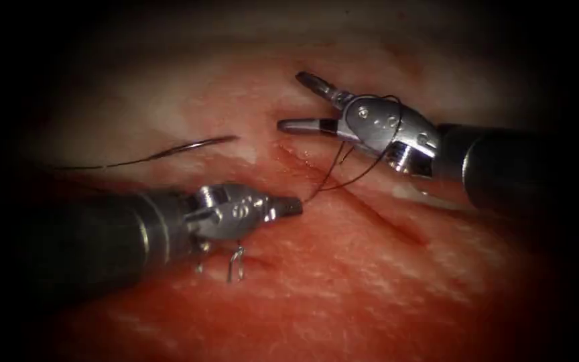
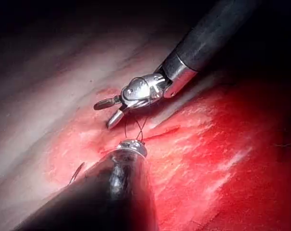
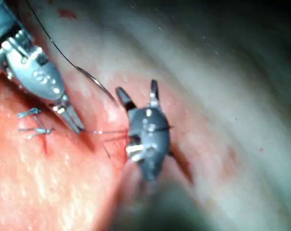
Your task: Wound Closure
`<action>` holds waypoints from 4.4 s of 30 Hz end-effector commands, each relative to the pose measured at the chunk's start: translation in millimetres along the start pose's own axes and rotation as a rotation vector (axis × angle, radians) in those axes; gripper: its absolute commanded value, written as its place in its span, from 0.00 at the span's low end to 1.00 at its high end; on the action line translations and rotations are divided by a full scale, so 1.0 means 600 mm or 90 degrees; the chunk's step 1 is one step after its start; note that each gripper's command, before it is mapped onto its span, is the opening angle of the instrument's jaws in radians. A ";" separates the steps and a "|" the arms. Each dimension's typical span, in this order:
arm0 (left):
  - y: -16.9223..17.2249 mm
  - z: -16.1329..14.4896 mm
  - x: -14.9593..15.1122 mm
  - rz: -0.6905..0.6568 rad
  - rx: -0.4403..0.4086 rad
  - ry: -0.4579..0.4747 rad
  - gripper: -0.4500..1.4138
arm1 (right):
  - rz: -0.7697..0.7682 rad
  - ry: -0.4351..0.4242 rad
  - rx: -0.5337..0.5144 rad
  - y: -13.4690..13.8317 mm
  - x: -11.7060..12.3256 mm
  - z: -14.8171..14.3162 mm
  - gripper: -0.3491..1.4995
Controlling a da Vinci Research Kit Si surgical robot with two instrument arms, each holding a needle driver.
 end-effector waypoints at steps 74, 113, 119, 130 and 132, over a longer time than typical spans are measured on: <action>-0.0089 0.0142 -0.0049 0.053 -0.102 0.121 0.00 | 0.459 0.065 -0.171 -0.0049 -0.0119 -0.0078 0.56; -0.0104 0.0161 -0.0015 0.052 -0.109 0.120 0.00 | 0.656 0.039 -0.234 0.0036 -0.0237 -0.0065 0.53; -0.0106 0.0161 -0.0017 0.052 -0.110 0.121 0.00 | 0.590 0.031 -0.235 0.0042 -0.0234 -0.0044 0.43; -0.0139 0.0149 -0.0041 0.038 -0.101 0.110 0.00 | 0.502 0.002 -0.225 0.0032 -0.0231 -0.0042 0.00; -0.0166 0.0142 -0.0046 0.025 -0.097 0.103 0.00 | 0.498 0.007 -0.219 0.0009 -0.0224 -0.0048 0.00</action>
